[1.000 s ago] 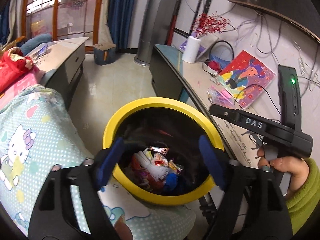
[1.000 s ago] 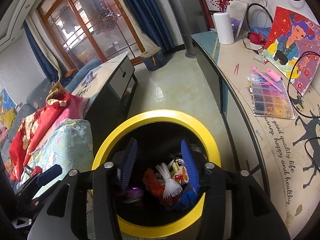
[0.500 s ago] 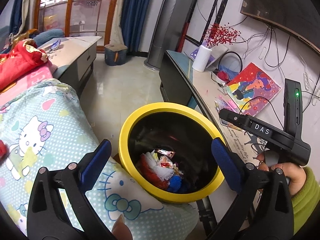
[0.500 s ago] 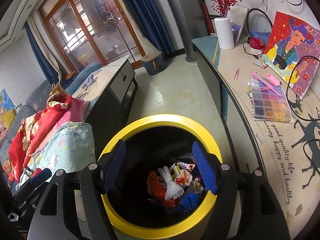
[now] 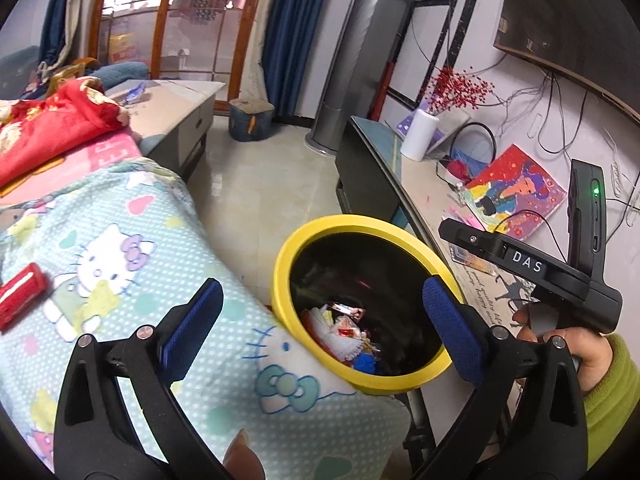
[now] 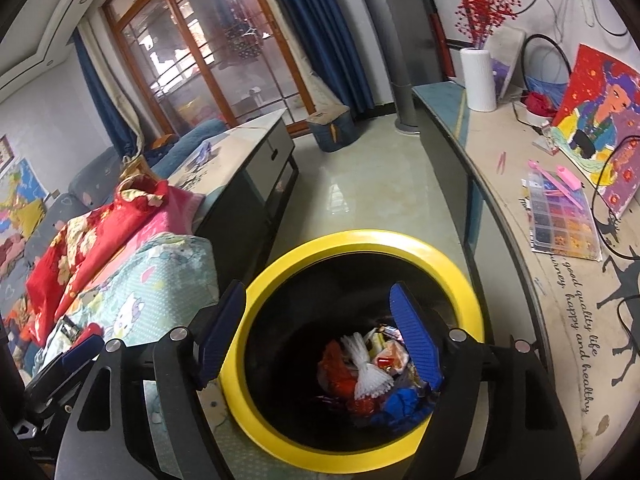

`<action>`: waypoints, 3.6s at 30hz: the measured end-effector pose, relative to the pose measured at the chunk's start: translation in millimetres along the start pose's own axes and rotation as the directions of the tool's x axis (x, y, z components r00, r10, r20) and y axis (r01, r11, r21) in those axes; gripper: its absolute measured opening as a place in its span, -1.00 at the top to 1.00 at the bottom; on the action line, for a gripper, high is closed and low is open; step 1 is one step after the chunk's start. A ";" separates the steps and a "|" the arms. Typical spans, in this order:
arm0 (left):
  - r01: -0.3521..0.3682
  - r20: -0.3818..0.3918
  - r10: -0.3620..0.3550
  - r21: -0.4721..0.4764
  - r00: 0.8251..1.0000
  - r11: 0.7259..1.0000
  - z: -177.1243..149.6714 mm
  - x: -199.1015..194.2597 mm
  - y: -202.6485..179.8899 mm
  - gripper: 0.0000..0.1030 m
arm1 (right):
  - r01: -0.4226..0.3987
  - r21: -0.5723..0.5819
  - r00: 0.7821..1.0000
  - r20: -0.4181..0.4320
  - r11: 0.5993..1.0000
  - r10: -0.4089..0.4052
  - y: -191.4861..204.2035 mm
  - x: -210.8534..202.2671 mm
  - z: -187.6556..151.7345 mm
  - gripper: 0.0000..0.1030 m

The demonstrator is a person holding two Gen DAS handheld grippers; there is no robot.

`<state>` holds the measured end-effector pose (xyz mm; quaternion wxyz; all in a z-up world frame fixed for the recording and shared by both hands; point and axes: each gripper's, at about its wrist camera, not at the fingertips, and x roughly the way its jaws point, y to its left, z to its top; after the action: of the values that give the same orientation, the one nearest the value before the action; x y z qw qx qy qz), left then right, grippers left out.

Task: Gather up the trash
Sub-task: 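Move both open grippers back to the remaining trash on the bed, then grasp the black snack pack with the left gripper while the right grasps the red container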

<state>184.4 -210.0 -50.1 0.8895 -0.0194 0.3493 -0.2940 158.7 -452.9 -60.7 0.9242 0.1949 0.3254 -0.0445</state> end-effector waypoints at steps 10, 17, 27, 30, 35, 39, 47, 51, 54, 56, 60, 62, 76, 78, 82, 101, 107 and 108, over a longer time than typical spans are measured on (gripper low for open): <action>-0.053 0.038 0.055 -0.056 0.998 0.997 -3.8 -24.4 34.9 -0.78 | -0.055 -0.079 0.998 -0.013 0.995 0.054 45.1 -0.5 -5.4 -0.42; -0.112 0.082 0.119 -0.078 0.990 0.991 -3.2 -43.5 58.1 -0.78 | -0.101 -0.136 0.995 -0.035 0.985 0.098 81.5 0.4 -12.9 -0.45; -0.202 0.128 0.221 -0.146 0.967 0.968 -6.7 -72.0 101.7 -0.78 | -0.169 -0.203 0.984 -0.084 0.965 0.155 133.8 7.0 -29.0 -0.46; -0.226 0.137 0.250 -0.167 0.959 0.960 -8.3 -79.9 114.2 -0.78 | -0.188 -0.219 0.980 -0.100 0.957 0.170 148.8 10.2 -33.7 -0.46; -0.260 0.147 0.294 -0.211 0.945 0.942 -10.6 -94.0 136.6 -0.78 | -0.231 -0.250 0.970 -0.134 0.940 0.203 179.2 14.8 -43.7 -0.47; -0.293 0.150 0.337 -0.254 0.929 0.922 -14.0 -105.5 157.9 -0.78 | -0.267 -0.261 0.960 -0.163 0.928 0.230 203.5 21.3 -50.5 -0.47; -0.357 0.141 0.425 -0.350 0.894 0.866 -23.6 -130.6 208.3 -0.78 | -0.328 -0.302 0.935 -0.237 0.895 0.263 258.0 42.9 -66.4 -0.47; -0.379 0.135 0.461 -0.394 0.877 0.837 -27.6 -143.1 230.9 -0.78 | -0.353 -0.312 0.922 -0.273 0.882 0.273 282.8 55.5 -73.8 -0.47; -0.381 0.131 0.475 -0.432 0.870 0.817 -30.0 -150.7 247.1 -0.78 | -0.365 -0.306 0.912 -0.307 0.879 0.271 301.6 68.3 -80.6 -0.46; -0.381 0.127 0.482 -0.455 0.867 0.805 -31.3 -155.4 256.7 -0.78 | -0.372 -0.302 0.905 -0.330 0.878 0.270 314.3 76.5 -85.7 -0.46; -0.372 0.111 0.484 -0.500 0.868 0.782 -33.6 -160.7 276.2 -0.78 | -0.385 -0.291 0.893 -0.359 0.876 0.273 331.8 88.9 -92.3 -0.46; -0.366 0.103 0.480 -0.516 0.871 0.775 -34.1 -160.2 284.7 -0.69 | -0.379 -0.280 0.890 -0.372 0.882 0.264 339.8 97.4 -94.5 -0.46; -0.280 0.023 0.366 -0.597 0.930 0.751 -32.2 -138.0 332.0 -0.07 | -0.394 -0.109 0.832 -0.465 0.913 0.304 365.1 149.4 -93.9 -0.21; -0.268 0.020 0.348 -0.596 0.937 0.757 -30.3 -133.2 334.8 -0.03 | -0.394 -0.097 0.829 -0.466 0.914 0.308 366.9 153.7 -93.1 -0.17; -0.247 0.007 0.315 -0.604 0.949 0.757 -27.4 -122.0 341.6 0.01 | -0.397 -0.082 0.823 -0.472 0.914 0.315 369.5 163.7 -90.9 0.03; -0.212 0.000 0.251 -0.537 0.968 0.817 -7.6 -97.9 321.9 0.91 | -0.421 -0.174 0.865 -0.374 0.890 0.335 339.8 131.4 -61.1 0.38; -0.189 0.036 0.233 -0.475 0.972 0.859 3.2 -102.0 288.8 0.92 | -0.392 -0.210 0.897 -0.305 0.896 0.321 321.4 109.6 -50.7 0.40; -0.180 0.042 0.225 -0.467 0.974 0.866 4.9 -102.6 283.5 0.92 | -0.389 -0.211 0.900 -0.295 0.897 0.321 318.0 106.2 -49.0 0.40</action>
<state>272.0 78.4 -51.8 0.9009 -0.2067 0.3664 -0.1067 279.8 -136.5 -55.9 0.8852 0.1303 0.4018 0.1951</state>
